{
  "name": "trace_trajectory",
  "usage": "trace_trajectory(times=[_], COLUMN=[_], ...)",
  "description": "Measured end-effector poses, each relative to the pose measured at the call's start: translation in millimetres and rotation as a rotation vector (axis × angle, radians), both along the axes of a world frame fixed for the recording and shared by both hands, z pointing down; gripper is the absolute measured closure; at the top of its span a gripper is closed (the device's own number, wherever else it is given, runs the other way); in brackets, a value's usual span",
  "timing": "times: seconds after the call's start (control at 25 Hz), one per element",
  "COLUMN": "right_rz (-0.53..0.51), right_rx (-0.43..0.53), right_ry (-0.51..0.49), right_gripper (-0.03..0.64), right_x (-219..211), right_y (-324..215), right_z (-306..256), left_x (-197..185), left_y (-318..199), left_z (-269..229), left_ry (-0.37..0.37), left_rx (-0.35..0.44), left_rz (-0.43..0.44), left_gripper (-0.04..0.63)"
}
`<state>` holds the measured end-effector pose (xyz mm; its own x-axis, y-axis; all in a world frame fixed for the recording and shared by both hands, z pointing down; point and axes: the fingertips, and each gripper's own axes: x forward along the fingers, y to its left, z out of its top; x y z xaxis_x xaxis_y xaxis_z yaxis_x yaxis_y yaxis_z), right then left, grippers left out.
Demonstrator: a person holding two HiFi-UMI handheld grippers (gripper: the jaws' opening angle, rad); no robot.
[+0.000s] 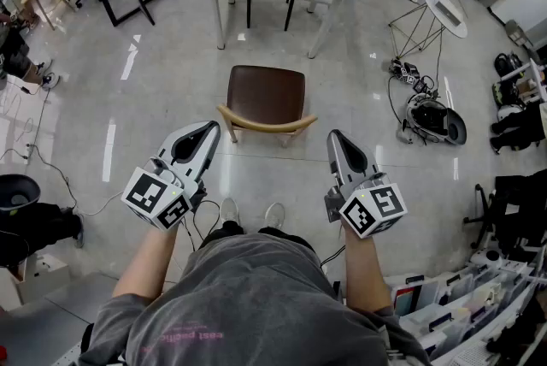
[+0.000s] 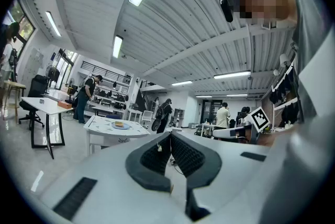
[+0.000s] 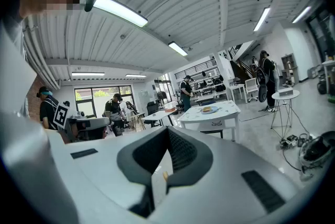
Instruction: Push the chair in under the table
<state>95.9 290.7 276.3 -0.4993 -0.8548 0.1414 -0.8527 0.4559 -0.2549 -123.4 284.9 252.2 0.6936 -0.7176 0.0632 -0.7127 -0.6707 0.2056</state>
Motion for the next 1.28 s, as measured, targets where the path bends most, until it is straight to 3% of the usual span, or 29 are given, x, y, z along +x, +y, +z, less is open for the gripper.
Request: trace_trajectory(times=[1.28], right_rz=[0.006], right_rx=[0.003], right_ry=[0.019], right_gripper=[0.629], right_x=[-8], right_y=[-1], right_z=[3], left_x=[2], left_y=[1], left_z=[7], left_ry=[-0.025], left_rx=[0.009], left_rz=[0.012], left_gripper=[0.592])
